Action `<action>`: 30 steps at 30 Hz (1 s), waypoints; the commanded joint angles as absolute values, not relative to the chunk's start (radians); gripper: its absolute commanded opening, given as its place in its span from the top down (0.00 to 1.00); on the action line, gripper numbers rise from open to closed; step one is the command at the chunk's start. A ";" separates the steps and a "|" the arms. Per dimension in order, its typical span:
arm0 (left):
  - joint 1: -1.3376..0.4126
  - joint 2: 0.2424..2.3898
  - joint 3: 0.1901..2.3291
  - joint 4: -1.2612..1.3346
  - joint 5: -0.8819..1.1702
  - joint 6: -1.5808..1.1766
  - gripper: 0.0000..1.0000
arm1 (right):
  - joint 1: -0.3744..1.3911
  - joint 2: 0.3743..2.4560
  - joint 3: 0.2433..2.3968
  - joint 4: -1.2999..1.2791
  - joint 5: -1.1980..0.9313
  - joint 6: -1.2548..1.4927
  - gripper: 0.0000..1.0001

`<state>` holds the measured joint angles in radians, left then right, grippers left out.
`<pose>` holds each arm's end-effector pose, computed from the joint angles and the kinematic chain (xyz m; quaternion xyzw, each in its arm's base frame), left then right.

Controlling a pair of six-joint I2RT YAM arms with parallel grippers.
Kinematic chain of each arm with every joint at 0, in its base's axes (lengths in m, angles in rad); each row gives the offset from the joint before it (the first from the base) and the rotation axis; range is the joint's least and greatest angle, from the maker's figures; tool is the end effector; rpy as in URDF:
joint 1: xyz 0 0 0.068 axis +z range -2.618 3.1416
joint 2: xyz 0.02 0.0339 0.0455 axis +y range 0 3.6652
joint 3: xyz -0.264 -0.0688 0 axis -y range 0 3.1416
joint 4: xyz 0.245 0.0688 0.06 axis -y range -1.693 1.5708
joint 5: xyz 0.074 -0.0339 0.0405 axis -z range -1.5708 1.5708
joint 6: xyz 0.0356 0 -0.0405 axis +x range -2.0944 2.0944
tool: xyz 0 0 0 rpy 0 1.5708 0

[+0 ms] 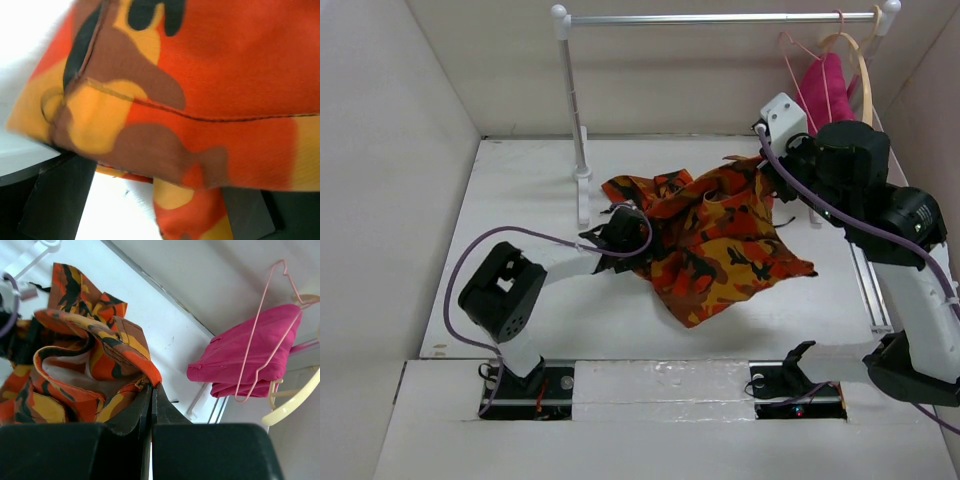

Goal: Place the trousers on the hanger
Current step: Flatten out the trousers at the center of the board.

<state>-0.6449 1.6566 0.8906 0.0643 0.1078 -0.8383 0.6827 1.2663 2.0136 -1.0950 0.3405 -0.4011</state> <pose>0.2729 -0.2100 0.1793 -0.0649 0.9037 -0.3200 0.2770 0.1479 0.1049 0.5392 -0.3328 0.7415 -0.0579 0.5797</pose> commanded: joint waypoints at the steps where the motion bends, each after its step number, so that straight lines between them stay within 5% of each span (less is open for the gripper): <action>1: -0.738 1.693 0.968 -0.061 -0.057 -0.790 0.02 | 0.669 1.235 2.056 -1.035 0.319 -0.413 1.00; 5: -0.807 1.802 1.069 -0.137 -0.133 -0.804 0.13 | 0.660 1.224 2.028 -1.003 0.290 -0.408 1.00; 7: -0.807 1.844 1.068 -0.130 -0.144 -0.828 0.43 | 0.650 1.226 2.037 -1.002 0.279 -0.407 1.00; 8: -0.758 1.842 1.046 -0.140 -0.155 -0.850 0.99 | 0.650 1.226 2.049 -1.006 0.278 -0.411 1.00; 12: -0.654 1.723 0.991 -0.182 -0.201 -0.830 1.00 | 0.640 1.227 2.082 -1.020 0.276 -0.419 1.00; 18: -0.402 1.251 1.021 -0.334 -0.287 -0.715 1.00 | 0.640 1.226 2.140 -1.032 0.204 -0.416 1.00; 27: -0.267 1.042 1.622 -0.635 -0.486 -0.577 1.00 | 0.660 1.325 2.607 -1.151 -0.078 -0.335 1.00; 30: -0.258 1.084 1.880 -0.692 -0.494 -0.511 1.00 | 0.660 1.281 2.611 -1.077 -0.098 -0.262 1.00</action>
